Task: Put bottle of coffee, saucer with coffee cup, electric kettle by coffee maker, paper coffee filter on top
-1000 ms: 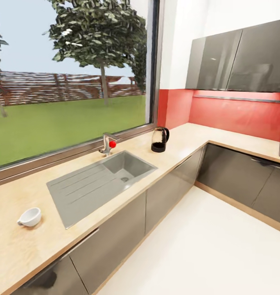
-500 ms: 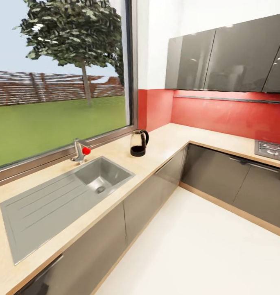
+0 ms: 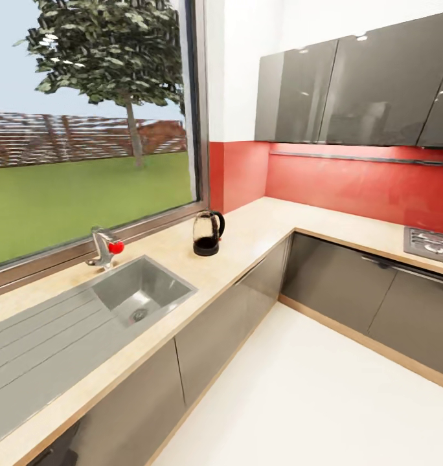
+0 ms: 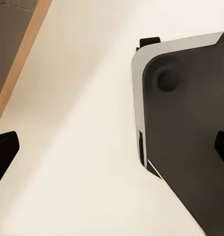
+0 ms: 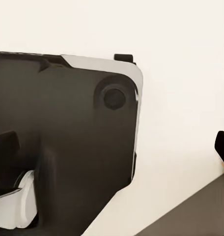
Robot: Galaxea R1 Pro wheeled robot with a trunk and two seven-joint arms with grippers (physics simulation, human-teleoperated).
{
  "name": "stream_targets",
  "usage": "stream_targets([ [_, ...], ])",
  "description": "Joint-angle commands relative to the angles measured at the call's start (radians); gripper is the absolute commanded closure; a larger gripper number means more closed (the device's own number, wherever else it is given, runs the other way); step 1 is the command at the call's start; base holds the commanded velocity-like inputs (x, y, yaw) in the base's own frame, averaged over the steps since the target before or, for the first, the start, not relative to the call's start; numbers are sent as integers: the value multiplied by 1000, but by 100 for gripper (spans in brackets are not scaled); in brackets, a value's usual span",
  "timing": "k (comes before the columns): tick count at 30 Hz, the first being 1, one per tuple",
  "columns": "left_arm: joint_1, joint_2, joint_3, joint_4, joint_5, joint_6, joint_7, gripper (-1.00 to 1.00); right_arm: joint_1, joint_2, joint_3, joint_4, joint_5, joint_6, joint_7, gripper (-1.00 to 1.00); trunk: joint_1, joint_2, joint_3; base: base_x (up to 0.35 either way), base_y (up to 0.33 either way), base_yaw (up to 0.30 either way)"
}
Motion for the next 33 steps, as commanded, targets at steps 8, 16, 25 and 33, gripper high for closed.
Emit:
stream_targets([
  [8, -1, 0, 9, -3, -7, 3, -7, -100, 0, 12, -2, -4, 1, 1, 3, -100, 1, -2, -2, 290, -187, 0],
  [16, -1, 0, 12, -3, -3, 0, -6, -100, 0, 20, -4, -4, 0, -82, 4, -100, 1, -2, -2, 302, -164, 0],
  [25, -1, -1, 10, -3, -7, -7, -5, -100, 0, 22, -4, -4, 0, -87, 5, -100, 1, -2, -2, 309, -142, 0],
  [33, -1, -2, 10, -2, -5, -9, -5, -100, 0, 22, -4, -4, 0, -87, 5, -100, 1, -2, -2, 296, -190, 0],
])
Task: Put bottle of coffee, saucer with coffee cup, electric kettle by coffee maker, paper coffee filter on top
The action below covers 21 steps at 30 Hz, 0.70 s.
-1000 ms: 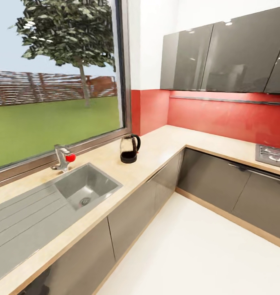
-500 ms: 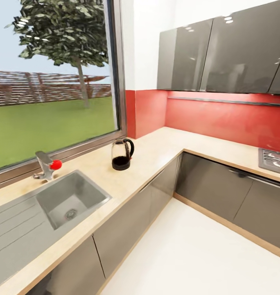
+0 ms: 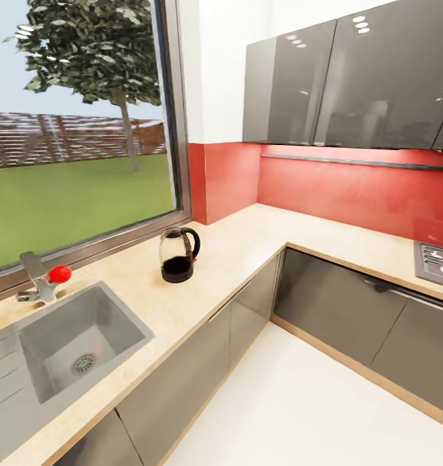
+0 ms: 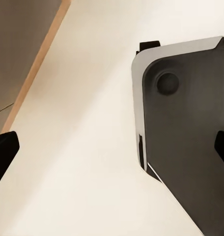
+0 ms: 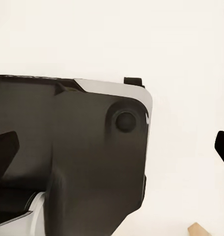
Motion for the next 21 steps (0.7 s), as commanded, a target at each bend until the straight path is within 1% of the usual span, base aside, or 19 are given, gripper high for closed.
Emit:
stream_targets([
  [1, -1, -1, 8, -3, -6, 5, -7, -100, -1, 0, 1, 1, 3, -3, 3, -100, 1, -2, -2, 271, -226, 0],
  [21, -1, -2, 8, -2, -4, 4, -7, -100, -1, 0, 1, 1, 3, -3, 3, -100, 1, -2, -2, 240, -239, 0],
])
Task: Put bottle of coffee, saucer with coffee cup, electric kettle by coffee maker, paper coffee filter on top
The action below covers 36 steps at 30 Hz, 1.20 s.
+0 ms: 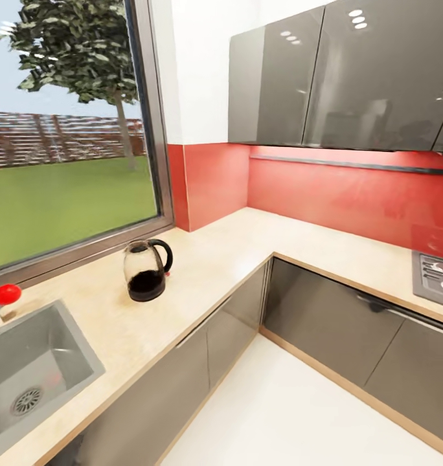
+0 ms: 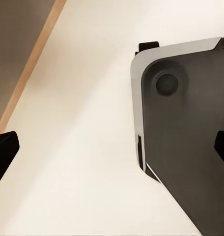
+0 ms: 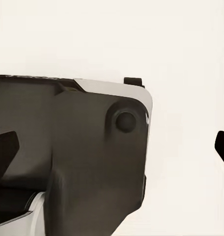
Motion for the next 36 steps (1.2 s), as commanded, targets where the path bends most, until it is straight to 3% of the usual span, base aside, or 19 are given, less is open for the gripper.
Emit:
stream_targets([
  [1, -1, -1, 8, -3, -6, 5, -7, -100, -1, 0, 1, 1, 3, -3, 3, -100, 1, -2, -2, 234, -245, 0],
  [16, 0, -7, 8, -3, -9, 5, -7, -100, -1, 1, 1, 1, 3, -4, 2, -100, 1, -2, -2, 182, -275, 8],
  [36, 0, -7, 10, -5, -2, 3, -7, -100, -1, 1, 1, 1, 3, -5, 1, -100, 1, -2, -2, 50, -306, 263],
])
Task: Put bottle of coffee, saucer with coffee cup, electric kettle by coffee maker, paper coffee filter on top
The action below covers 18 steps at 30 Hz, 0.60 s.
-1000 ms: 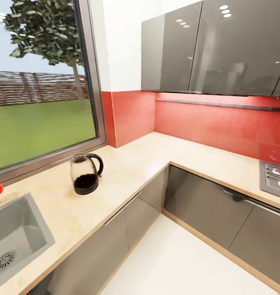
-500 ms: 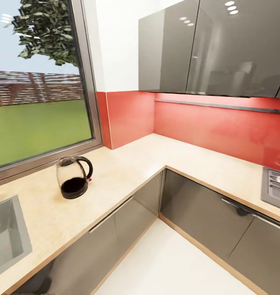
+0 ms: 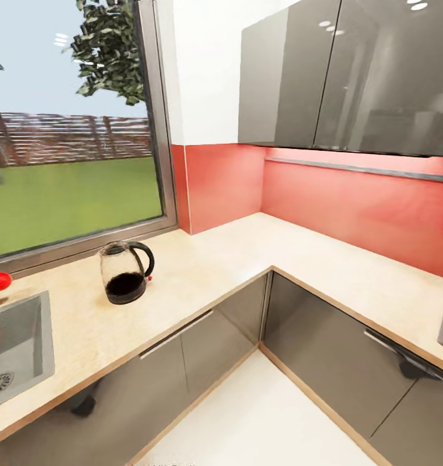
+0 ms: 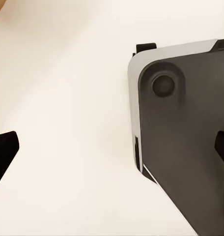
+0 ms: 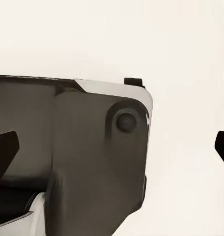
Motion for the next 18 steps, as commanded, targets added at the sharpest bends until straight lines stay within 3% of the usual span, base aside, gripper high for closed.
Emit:
stream_targets([
  [1, -1, -1, 9, -3, -7, 5, -7, -100, -1, 0, 1, 1, 3, -3, 3, -100, 1, -2, -2, 0, -311, 277],
  [10, -1, 0, 13, -3, -8, 5, -7, -100, -1, 0, 1, 1, 3, -3, 3, -100, 1, -2, -2, 60, -286, 277],
  [18, -1, 0, 13, -3, -8, 5, -7, -100, -1, 0, 1, 1, 3, -3, 3, -100, 1, -2, -2, 68, -75, 277],
])
